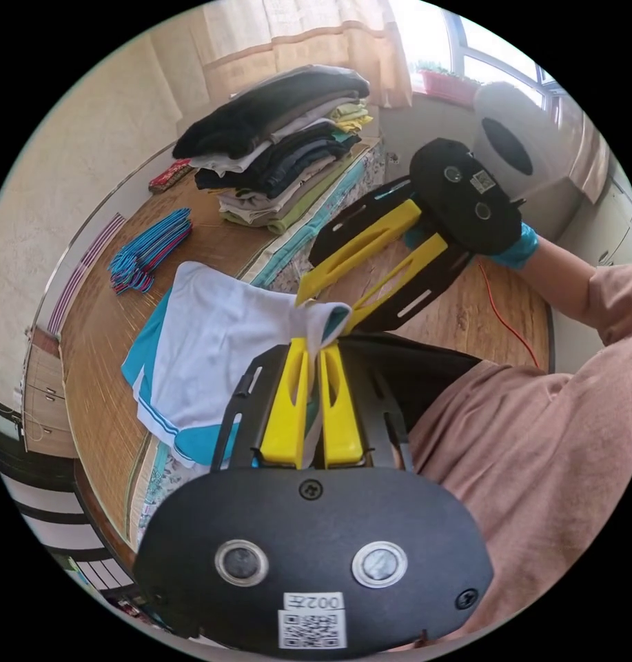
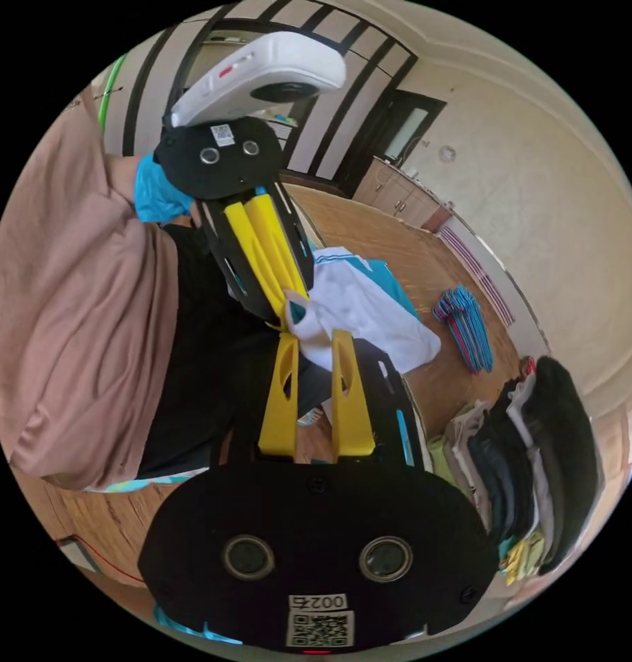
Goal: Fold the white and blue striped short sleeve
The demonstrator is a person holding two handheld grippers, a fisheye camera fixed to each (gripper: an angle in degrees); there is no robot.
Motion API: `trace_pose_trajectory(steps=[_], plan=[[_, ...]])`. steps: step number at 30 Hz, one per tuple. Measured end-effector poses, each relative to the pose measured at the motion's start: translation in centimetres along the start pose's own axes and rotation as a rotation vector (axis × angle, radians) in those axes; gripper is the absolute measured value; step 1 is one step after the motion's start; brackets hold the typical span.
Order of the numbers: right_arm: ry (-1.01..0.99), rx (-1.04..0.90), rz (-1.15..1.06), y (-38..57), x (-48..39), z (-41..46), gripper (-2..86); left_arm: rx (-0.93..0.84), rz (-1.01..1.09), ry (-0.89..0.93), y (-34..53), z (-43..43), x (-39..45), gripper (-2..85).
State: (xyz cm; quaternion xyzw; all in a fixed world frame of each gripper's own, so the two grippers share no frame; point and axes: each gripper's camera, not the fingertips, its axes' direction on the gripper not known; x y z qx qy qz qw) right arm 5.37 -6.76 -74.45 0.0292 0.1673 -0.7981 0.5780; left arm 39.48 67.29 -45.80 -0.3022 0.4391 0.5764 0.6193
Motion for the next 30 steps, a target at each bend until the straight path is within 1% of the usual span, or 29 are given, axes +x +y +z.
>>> trace_pose_trajectory(steps=[5,10,16,25,30], plan=[[-0.032,-0.011,-0.062,-0.9,-0.2,-0.4,0.6,0.001,-0.002,-0.009,-0.2,0.6,-0.2,0.7],[-0.072,0.036,0.040,-0.7,1.4,-0.7,-0.5,-0.003,-0.015,-0.081,0.1,1.3,-0.5,7.0],[-0.083,0.101,0.172,-0.5,3.3,-1.7,-0.7,-0.039,-0.042,-0.195,1.6,2.5,-1.7,11.5],[-0.057,0.122,0.219,-1.1,5.4,-2.5,-0.7,-0.113,-0.064,-0.294,5.1,5.9,-5.5,11.5],[-0.058,0.149,0.253,-1.2,7.0,-3.0,-0.7,-0.100,-0.081,-0.304,6.1,7.0,-7.6,11.1]])
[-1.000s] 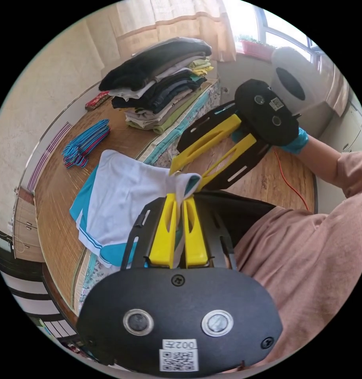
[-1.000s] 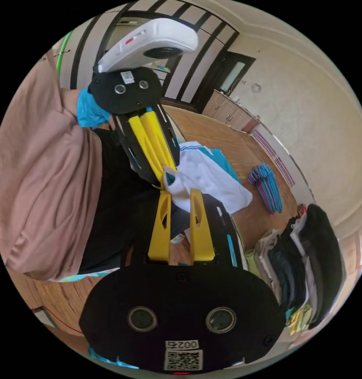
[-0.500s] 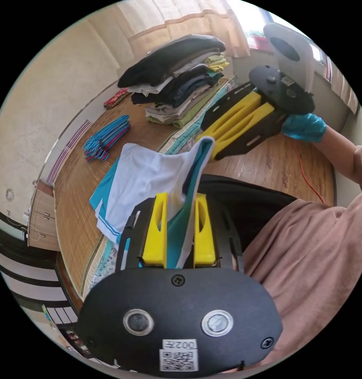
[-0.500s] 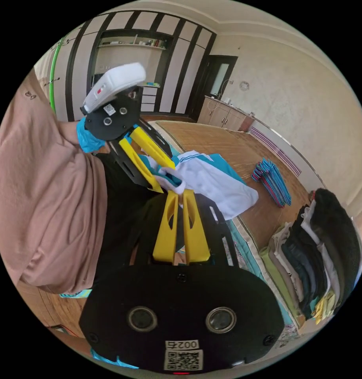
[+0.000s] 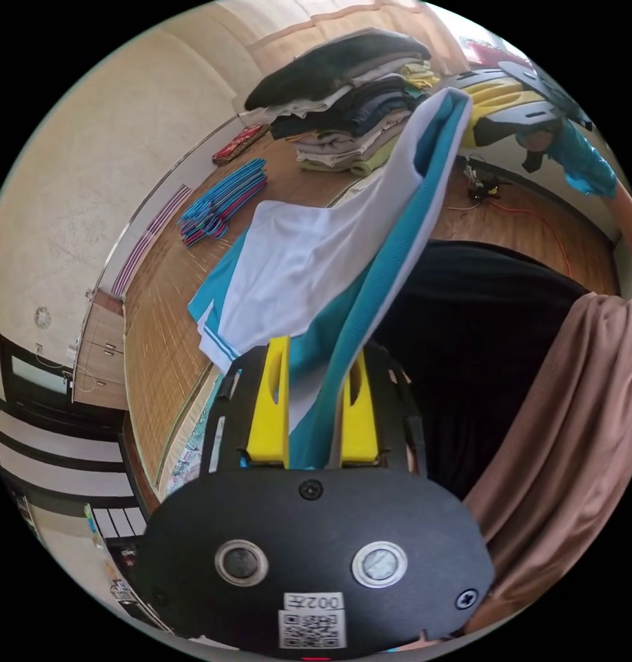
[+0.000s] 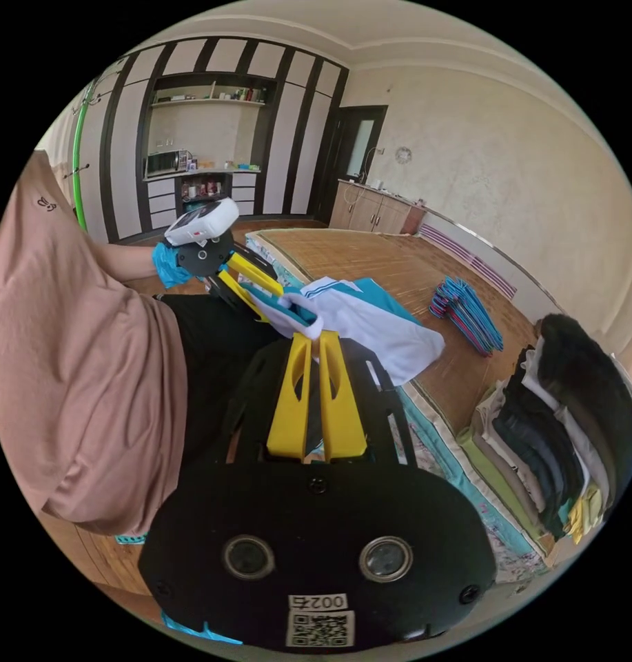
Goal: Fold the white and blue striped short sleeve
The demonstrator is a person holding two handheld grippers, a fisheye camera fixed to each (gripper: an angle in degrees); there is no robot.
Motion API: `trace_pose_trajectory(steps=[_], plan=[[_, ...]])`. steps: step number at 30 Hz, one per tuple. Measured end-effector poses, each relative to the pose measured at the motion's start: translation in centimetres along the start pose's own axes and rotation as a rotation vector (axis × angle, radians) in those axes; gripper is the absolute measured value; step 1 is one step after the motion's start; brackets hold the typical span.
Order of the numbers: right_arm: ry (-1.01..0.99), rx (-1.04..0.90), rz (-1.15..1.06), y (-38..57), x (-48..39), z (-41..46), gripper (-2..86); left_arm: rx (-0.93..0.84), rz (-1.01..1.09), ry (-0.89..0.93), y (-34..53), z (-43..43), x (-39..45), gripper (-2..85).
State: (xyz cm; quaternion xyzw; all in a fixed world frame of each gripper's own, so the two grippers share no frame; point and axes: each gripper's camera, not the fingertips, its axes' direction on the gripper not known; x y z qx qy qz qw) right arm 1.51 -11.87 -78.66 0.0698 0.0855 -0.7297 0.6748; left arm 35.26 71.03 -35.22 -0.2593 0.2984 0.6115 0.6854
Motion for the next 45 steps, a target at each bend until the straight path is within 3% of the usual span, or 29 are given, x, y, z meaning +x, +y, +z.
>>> trace_pose_trajectory(steps=[14,34,40,45], plan=[[-0.032,0.059,0.111,-2.1,6.4,-0.6,-0.8,0.034,0.034,0.051,-1.8,4.7,-4.1,8.4],[-0.137,0.123,0.202,-8.1,19.0,1.8,-0.8,0.086,0.266,0.126,-6.3,11.3,-14.0,0.6],[-0.003,0.161,0.216,-12.7,25.5,4.5,-0.8,0.069,0.368,0.043,-11.1,12.6,-19.5,-0.2],[0.209,0.081,0.273,-17.0,33.6,10.9,-0.8,-0.006,0.448,0.005,-16.9,16.3,-23.8,0.7]])
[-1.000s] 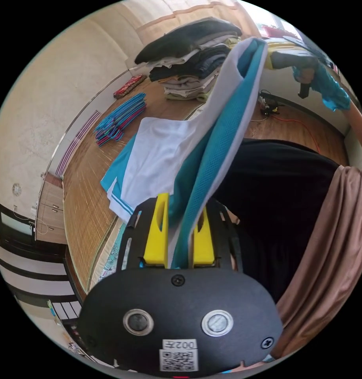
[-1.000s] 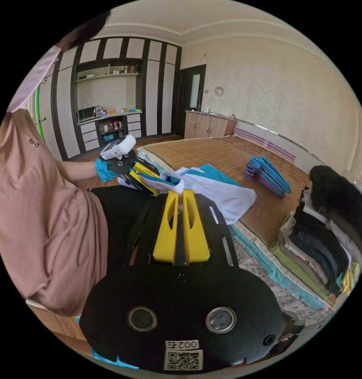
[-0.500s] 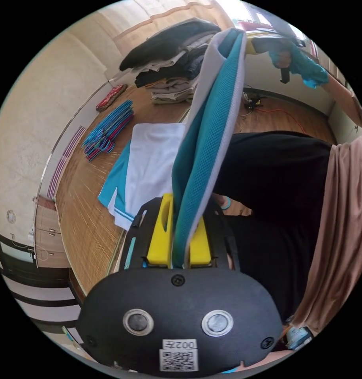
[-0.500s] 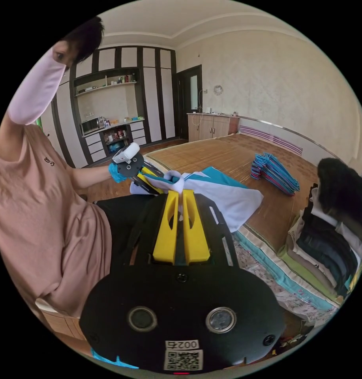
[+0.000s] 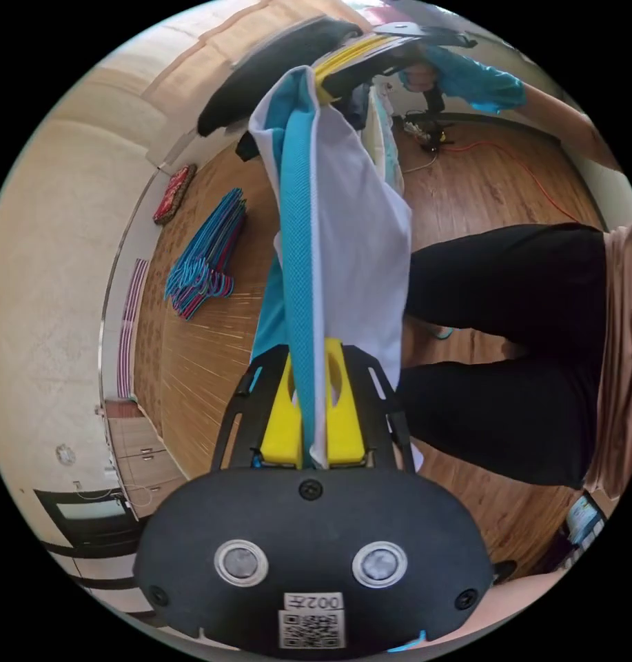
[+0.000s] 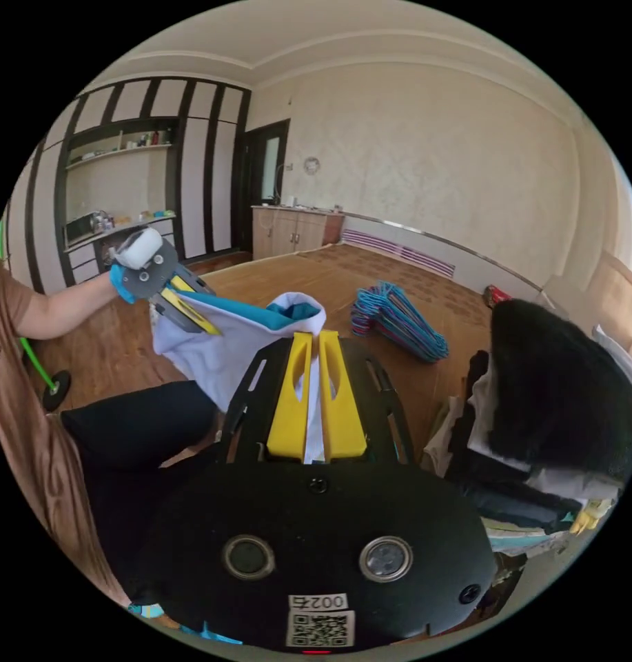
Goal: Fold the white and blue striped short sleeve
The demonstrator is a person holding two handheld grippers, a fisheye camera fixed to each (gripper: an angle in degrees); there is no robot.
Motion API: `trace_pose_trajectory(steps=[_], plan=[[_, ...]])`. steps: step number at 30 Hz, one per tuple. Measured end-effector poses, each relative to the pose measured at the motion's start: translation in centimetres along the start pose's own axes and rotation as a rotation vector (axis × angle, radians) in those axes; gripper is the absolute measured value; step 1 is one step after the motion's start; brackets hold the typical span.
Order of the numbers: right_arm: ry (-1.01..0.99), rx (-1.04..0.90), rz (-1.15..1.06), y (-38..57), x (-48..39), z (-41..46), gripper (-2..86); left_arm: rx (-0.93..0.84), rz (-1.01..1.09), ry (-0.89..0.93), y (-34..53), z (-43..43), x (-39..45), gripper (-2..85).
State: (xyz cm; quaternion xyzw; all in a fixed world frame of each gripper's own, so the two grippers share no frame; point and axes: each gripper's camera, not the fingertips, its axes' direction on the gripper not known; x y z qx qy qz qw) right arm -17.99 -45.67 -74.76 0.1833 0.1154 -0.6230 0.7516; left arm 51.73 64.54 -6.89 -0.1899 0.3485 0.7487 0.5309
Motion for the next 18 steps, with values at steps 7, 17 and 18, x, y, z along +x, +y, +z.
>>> trace_pose_trajectory(steps=[7,17,18], plan=[[0.070,-0.199,0.121,-3.1,6.9,13.1,-0.8,-0.126,0.020,0.067,-3.7,9.4,-7.2,2.9],[0.030,-0.410,0.221,-3.6,14.2,28.1,0.5,-0.181,-0.109,0.066,-3.2,17.7,-14.4,7.5],[0.031,-0.425,0.231,-3.8,14.8,29.2,1.6,-0.182,-0.137,0.063,-2.6,18.2,-15.5,7.7]])
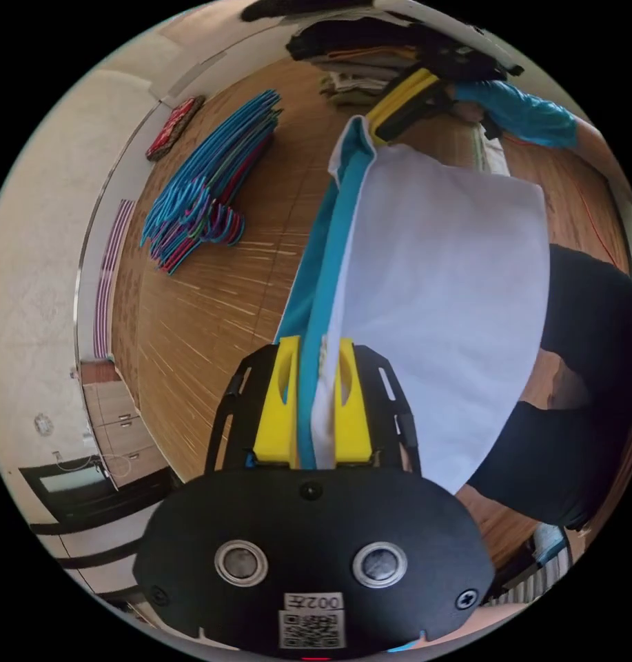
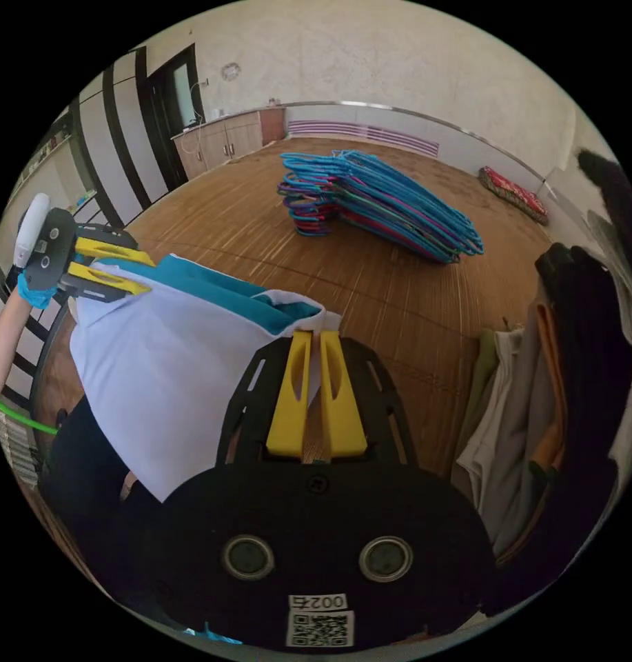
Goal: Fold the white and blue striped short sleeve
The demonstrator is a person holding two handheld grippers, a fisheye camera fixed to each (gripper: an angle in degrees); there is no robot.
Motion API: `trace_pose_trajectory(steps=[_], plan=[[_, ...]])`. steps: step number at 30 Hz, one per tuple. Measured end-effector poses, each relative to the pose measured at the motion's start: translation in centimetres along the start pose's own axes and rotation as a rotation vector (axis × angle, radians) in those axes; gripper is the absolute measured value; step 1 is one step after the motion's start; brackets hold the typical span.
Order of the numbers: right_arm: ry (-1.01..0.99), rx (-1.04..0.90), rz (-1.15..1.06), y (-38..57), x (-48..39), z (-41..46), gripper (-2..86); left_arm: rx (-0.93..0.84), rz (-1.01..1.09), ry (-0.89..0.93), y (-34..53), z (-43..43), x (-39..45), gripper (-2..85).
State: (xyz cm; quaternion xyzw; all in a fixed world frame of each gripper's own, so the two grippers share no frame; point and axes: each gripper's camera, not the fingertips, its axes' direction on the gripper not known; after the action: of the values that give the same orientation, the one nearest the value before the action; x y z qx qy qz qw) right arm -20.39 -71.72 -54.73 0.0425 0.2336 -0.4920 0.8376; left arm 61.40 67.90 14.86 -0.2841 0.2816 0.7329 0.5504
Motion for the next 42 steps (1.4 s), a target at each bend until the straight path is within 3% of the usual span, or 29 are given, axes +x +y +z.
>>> trace_pose_trajectory(steps=[5,10,17,22,30,36,42], plan=[[0.019,-0.002,0.019,-2.2,1.6,1.3,6.0,-0.016,-0.194,-0.037,2.7,1.4,-5.2,7.3],[0.101,0.069,0.094,-3.0,3.0,-0.1,4.9,-0.008,-0.541,-0.065,7.2,3.0,-10.2,2.5],[-0.113,0.105,0.066,-3.5,2.8,0.2,9.7,0.077,-0.651,0.042,10.1,4.4,-10.9,4.4],[-0.115,0.110,0.157,-5.4,3.6,2.5,10.9,0.063,-0.750,0.082,10.8,7.4,-11.5,7.5],[0.001,0.094,0.247,-8.4,3.0,6.8,6.6,0.099,-0.939,0.128,12.2,11.8,-13.5,2.7],[0.256,0.132,0.212,-9.4,-0.6,7.3,1.7,0.132,-1.010,-0.021,12.5,11.0,-13.7,-0.6],[0.374,0.124,0.172,-10.8,-2.1,8.4,0.4,0.201,-1.053,-0.141,13.2,9.4,-14.8,-0.7]])
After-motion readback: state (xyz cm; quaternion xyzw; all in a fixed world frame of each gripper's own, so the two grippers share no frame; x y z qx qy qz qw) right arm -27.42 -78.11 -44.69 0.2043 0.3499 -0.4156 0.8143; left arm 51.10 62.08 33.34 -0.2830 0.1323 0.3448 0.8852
